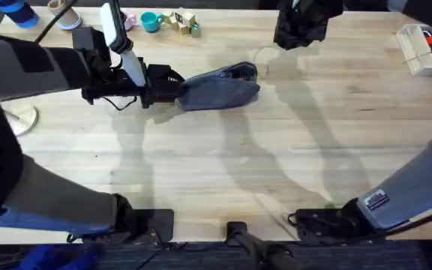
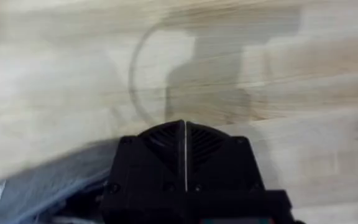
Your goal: Unzip the bag, pick up the pens from the table one at a time and place them inside, then zip the bag closed.
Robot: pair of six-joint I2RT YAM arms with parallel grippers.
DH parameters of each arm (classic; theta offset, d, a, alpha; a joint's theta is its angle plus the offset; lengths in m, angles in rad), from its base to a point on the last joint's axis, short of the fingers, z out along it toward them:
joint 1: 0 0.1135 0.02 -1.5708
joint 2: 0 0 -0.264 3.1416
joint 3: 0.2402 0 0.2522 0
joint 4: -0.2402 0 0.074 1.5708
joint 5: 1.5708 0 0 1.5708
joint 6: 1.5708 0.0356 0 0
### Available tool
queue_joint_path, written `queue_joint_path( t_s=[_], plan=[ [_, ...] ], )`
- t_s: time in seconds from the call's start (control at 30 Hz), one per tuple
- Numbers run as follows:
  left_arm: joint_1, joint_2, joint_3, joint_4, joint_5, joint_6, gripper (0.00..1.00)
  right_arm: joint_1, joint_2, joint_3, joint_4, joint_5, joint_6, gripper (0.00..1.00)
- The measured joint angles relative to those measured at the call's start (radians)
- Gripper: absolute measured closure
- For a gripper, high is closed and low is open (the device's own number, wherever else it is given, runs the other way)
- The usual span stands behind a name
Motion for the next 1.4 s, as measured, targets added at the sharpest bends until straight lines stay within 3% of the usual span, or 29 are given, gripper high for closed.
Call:
queue_joint_path(
  t_s=[0.07, 0.1, 0.27, 0.3, 0.33, 0.63, 0.87, 0.9, 1.07, 1.13, 1.4],
  plan=[
    [0.000, 0.000, 0.000, -0.001, 0.000, 0.000, 0.958, 0.006, 0.000, 0.000, 0.000, -0.037, -0.052, 0.963],
    [0.000, 0.000, 0.000, -0.002, 0.000, 0.000, 0.958, 0.008, 0.000, 0.000, 0.000, -0.065, -0.075, 0.876],
    [0.002, 0.000, 0.000, -0.017, 0.000, 0.000, 0.957, 0.012, -0.014, 0.000, -0.001, -0.266, -0.175, 0.145],
    [0.002, 0.000, 0.000, -0.018, 0.000, 0.000, 0.958, 0.012, -0.021, 0.000, -0.001, -0.314, -0.196, 0.040],
    [0.002, 0.000, 0.000, -0.019, 0.000, 0.000, 0.958, 0.012, -0.028, 0.000, -0.001, -0.353, -0.210, 0.016],
    [0.002, 0.000, 0.000, -0.019, -0.003, 0.000, 0.958, 0.011, -0.056, 0.000, -0.004, -0.707, -0.308, 0.006],
    [0.002, 0.000, 0.000, -0.019, -0.003, 0.000, 0.951, -0.011, -0.056, 0.000, 0.003, -0.810, -0.321, 0.006],
    [0.002, 0.000, 0.000, -0.018, -0.003, 0.003, 0.855, -0.019, -0.056, 0.000, 0.003, -0.813, -0.321, 0.006],
    [0.009, 0.000, 0.000, -0.018, -0.002, 0.000, 0.082, -0.061, -0.056, 0.000, 0.003, -0.819, -0.324, 0.006],
    [0.010, 0.000, 0.000, -0.019, -0.002, -0.004, 0.013, -0.081, -0.056, 0.000, 0.002, -0.819, -0.324, 0.006],
    [0.010, -0.003, 0.004, -0.024, -0.033, -0.003, 0.008, -0.128, -0.056, 0.000, -0.031, -0.823, -0.324, 0.006]
  ],
)
